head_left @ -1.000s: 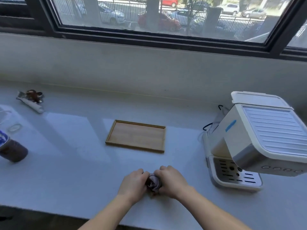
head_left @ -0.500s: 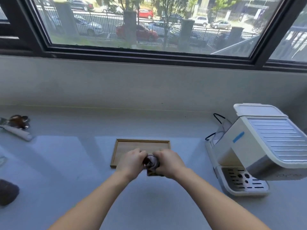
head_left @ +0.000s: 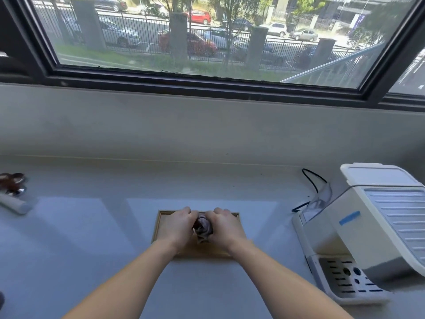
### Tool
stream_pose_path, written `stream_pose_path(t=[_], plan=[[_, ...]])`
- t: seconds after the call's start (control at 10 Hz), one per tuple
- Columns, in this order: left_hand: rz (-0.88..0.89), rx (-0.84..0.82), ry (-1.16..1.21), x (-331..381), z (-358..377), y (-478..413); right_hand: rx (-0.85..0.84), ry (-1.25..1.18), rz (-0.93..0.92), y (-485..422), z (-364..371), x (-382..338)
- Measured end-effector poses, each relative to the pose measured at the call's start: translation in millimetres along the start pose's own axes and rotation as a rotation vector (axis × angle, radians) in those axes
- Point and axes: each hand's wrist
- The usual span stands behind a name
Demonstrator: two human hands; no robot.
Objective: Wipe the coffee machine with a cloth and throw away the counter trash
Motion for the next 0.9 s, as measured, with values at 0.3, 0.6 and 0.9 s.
stream_pose_path(t=[0.3,0.6,0.9], plan=[[-0.059,-0.137,-0.004,-14,26,-4,-0.087,-0.002,0.021,-7,25,10],[-0.113,-0.168,0.057,-12,27,0,-0.100,-0.030,0.067,-3,27,6],[-0.123,-0.048,0.085,-8,12,0,-0.024,-0.124,0.059,6,1,9]])
Point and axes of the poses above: each hand's wrist, its own y-axis away from the middle knuckle, its own z-axis out of the palm, x = y × z, and after that the axes turned 2 degrees about x, right-handed
